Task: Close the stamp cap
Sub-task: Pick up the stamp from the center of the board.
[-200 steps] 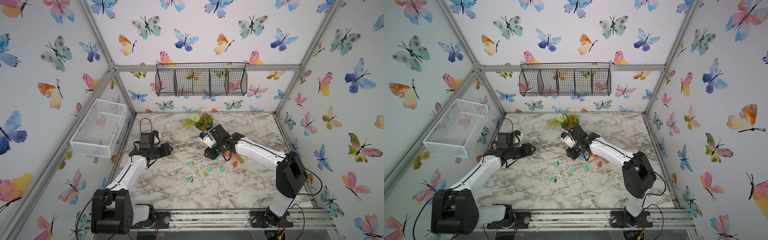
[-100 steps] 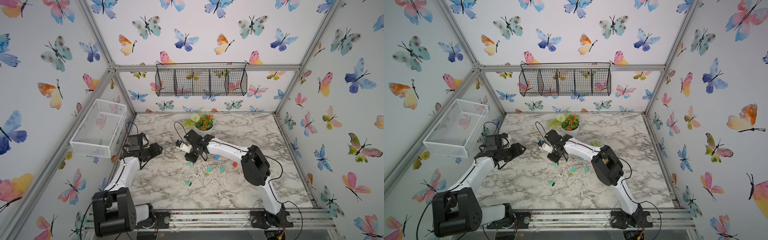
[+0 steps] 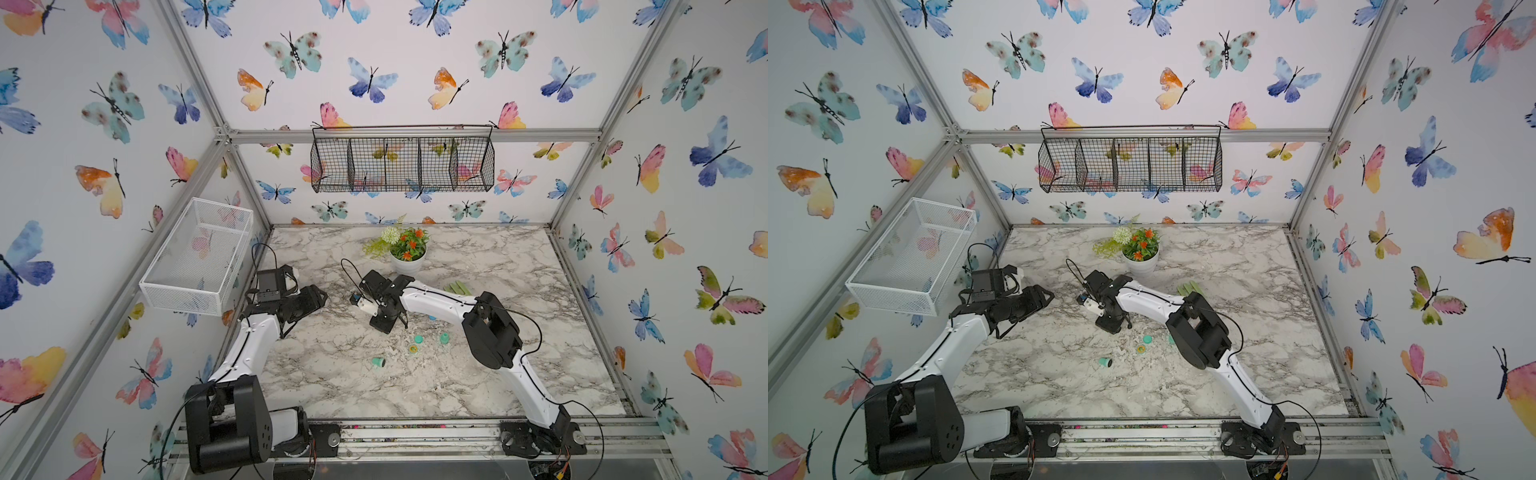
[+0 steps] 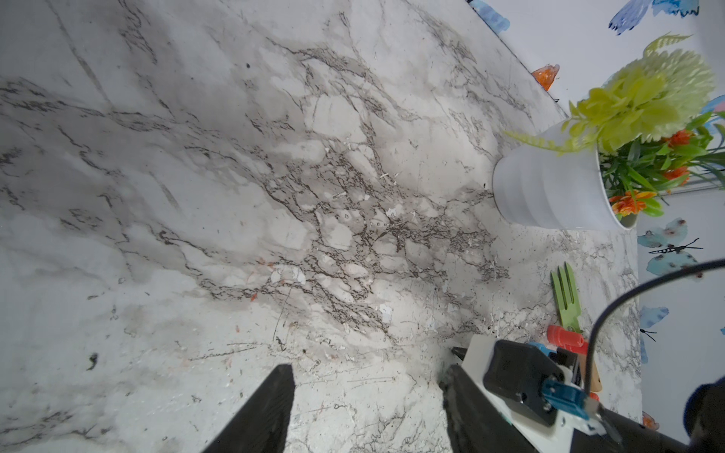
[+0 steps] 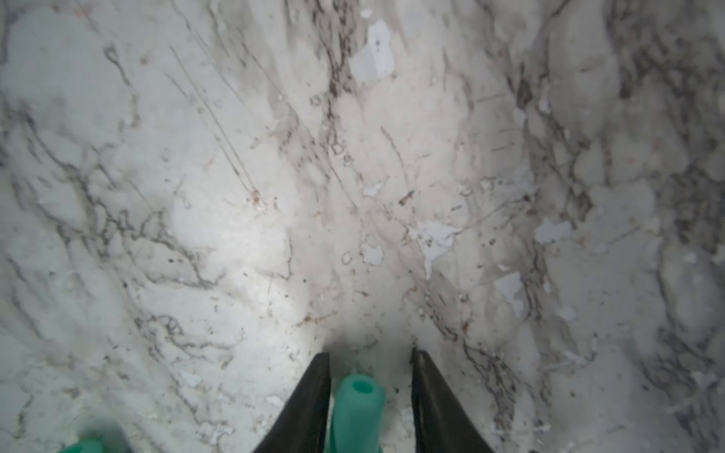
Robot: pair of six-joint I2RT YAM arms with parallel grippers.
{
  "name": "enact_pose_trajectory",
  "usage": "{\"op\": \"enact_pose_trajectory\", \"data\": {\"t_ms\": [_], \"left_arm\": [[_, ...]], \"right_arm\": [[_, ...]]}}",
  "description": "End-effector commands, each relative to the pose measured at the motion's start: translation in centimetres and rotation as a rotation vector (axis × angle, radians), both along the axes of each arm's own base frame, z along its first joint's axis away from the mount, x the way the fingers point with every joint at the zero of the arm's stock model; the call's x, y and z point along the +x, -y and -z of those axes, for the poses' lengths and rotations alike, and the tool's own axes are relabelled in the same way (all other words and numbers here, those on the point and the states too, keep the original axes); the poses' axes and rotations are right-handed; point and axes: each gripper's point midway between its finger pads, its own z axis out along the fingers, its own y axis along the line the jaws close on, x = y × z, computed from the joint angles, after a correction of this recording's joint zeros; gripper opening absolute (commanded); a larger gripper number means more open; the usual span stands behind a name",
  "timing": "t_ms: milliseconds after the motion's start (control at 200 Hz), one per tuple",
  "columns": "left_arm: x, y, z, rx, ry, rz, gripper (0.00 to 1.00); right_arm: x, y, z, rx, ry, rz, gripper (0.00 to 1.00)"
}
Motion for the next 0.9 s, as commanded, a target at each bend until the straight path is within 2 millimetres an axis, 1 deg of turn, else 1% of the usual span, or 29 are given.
{"op": "enact_pose_trajectory", "data": {"t_ms": [0,140,330,400,476,696,771,896], "left_arm": [[-0.2,0.2,-0.5,-0.016,0.019,0.009,0.63],[-0.2,0.3,-0.5,-0.016,0.018,0.011,0.63],[-0.3,0.3,-0.5,-0.016,0.018,0.011,0.63],[-0.2,0.3,-0.5,-0.017,0.018,0.012,0.63],[-0.2,0.3,-0.4,-0.020,0.016,0.015,0.63],[-0.2,0.4,-0.5,-0.024,0.018,0.018,0.63],[-0.2,0.4,-0.5,-0.024,0.020,0.020,0.63],[-0.2,0.6,-0.5,-0.030,0.022,0.027,0.63]], "right_arm": [[-0.9,2.0,0.5,-0.098,-0.011,0.012,0.35],[-1.5,2.6,0.7,-0.117,-0.037,0.022,0.29],[-1.5,3.3,0.0,-0.140,-0.042,0.100,0.33],[-1.6,3.7,-0.2,-0.148,-0.044,0.122,0.33],[-1.8,3.8,-0.3,-0.145,-0.053,0.128,0.31],[-2.1,3.8,0.4,-0.147,-0.069,0.132,0.21],[-1.7,3.7,0.2,-0.145,-0.055,0.149,0.16],[-1.3,3.4,-0.5,-0.117,-0.033,0.167,0.11]]}}
